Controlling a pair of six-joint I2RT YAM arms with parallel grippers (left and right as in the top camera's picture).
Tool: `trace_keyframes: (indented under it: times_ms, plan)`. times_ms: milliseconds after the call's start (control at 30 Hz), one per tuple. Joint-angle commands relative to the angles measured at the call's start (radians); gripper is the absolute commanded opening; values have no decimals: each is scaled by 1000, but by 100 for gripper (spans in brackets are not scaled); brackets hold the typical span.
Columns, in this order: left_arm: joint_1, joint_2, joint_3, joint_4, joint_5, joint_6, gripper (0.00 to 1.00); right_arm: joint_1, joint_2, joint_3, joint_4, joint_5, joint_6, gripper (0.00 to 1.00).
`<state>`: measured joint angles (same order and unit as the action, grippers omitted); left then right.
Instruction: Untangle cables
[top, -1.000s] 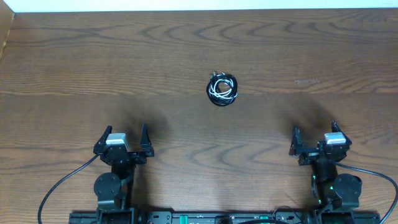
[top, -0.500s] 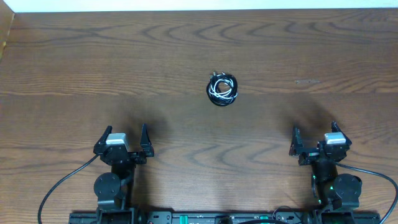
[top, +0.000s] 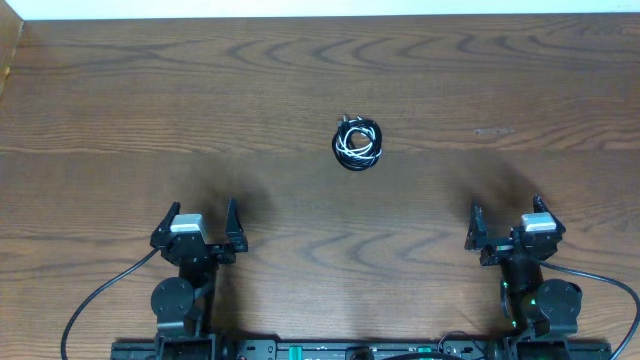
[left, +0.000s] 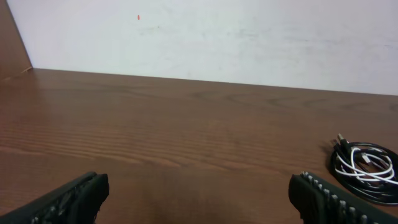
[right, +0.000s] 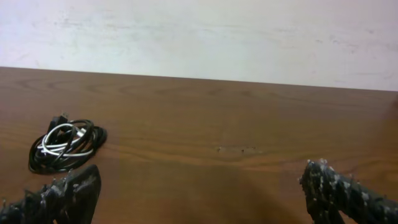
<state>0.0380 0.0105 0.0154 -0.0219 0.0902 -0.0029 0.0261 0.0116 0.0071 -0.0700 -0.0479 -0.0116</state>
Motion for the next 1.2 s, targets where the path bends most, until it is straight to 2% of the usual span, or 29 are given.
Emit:
trace_keyframes:
  times_ms: [0, 167, 367, 433, 500, 533, 600, 667, 733, 833, 933, 1000, 1033, 1067, 1167]
  plan:
    - [3, 1, -11, -43, 6, -2, 98, -6, -3, -1, -5, 12, -12, 99]
    - [3, 1, -11, -43, 2, 3, 98, -6, -3, -1, 11, 10, -5, 99]
    - [2, 0, -11, 12, 69, -11, 98, -6, -3, -1, 64, -346, 250, 99]
    - [2, 0, -1, 39, 219, -33, 98, -6, -3, -1, 136, -464, 347, 99]
    - [2, 0, 21, 150, 475, -34, 98, -6, -3, -1, 269, -562, 399, 99]
    - [2, 0, 38, 203, 537, -55, 98, -6, -3, 1, 343, -578, 401, 99]
    - [3, 0, 110, 249, 552, -119, 98, -6, -3, 31, 482, -586, 400, 99]
    - [3, 4, 198, 225, 541, -126, 98, -7, -3, 100, 499, -551, 388, 99]
    - [3, 24, 317, 153, 507, -126, 98, -8, 3, 199, 430, -525, 329, 99]
    - [3, 108, 554, -53, 467, -101, 98, -8, 45, 415, 158, -508, 201, 99]
    - [3, 288, 856, -376, 467, -61, 98, -8, 162, 684, -238, -508, 70, 99]
    - [3, 417, 1028, -592, 466, -45, 98, -8, 256, 811, -430, -490, 13, 99]
    - [3, 526, 1160, -773, 449, -17, 98, -8, 343, 901, -564, -465, 13, 99]
    - [3, 615, 1264, -918, 419, 3, 98, -8, 419, 966, -655, -460, 6, 99]
    - [3, 797, 1457, -1179, 398, 60, 98, -8, 609, 1095, -826, -509, -27, 99]
